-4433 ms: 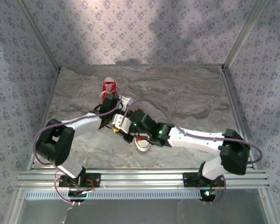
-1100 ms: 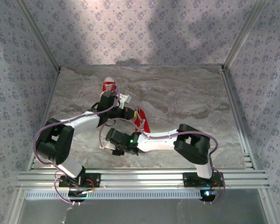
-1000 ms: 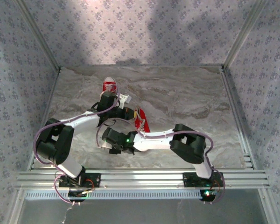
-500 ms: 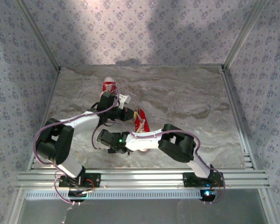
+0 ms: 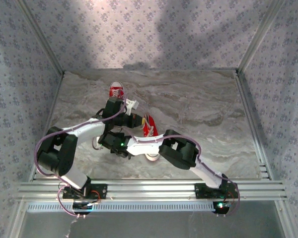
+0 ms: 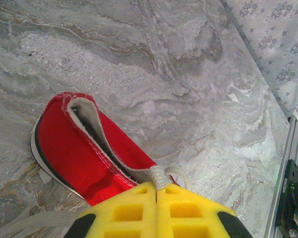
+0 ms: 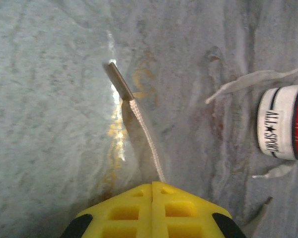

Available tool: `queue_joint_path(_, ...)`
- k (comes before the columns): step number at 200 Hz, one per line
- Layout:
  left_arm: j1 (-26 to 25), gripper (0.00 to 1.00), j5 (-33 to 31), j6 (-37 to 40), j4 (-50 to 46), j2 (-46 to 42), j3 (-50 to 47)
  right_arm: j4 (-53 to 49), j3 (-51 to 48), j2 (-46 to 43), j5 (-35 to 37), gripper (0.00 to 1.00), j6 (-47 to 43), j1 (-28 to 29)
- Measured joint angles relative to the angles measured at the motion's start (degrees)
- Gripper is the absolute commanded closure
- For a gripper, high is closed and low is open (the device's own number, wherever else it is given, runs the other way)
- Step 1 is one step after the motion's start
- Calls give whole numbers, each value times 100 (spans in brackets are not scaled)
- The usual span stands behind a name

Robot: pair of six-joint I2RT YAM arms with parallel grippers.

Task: Tie the shoes

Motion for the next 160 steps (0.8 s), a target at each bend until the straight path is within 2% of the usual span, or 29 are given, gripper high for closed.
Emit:
queue_joint_path(19, 0, 100, -2, 15, 2, 0, 0, 57, -120, -61, -11, 94, 0, 76)
queue_joint_path(39, 0, 100, 0, 85, 2, -2, 0, 59, -732, -557, -140, 90, 39, 280)
queue_joint_path(68, 0, 100, 0, 262, 7, -22, -7, 131, -1814, -2068, -496, 86, 463, 785)
queue_joint_path(85, -4, 100, 4, 420, 37, -31, -39, 527, -2483, -3123, -667, 84, 942, 960)
queue_joint_path(93, -17, 100, 22, 538, 48, -37, -76, 706, -2881, -3696, -697, 78, 1152, 951)
queue_joint_path(107, -55, 100, 22, 767, 42, -59, -120, 1071, -3624, -4542, -678, 72, 1685, 758)
queue_joint_path(122, -153, 100, -2, 1069, 31, -81, -157, 1296, -4354, -5276, -643, 59, 2245, 323)
queue_joint_path(143, -282, 100, -26, 1467, -2, -101, -157, 1377, -5239, -6179, -610, 53, 3178, -605)
queue_joint_path(160, -361, 100, -48, 1751, -22, -103, -157, 1259, -5499, -6660, -658, 39, 3860, -1342)
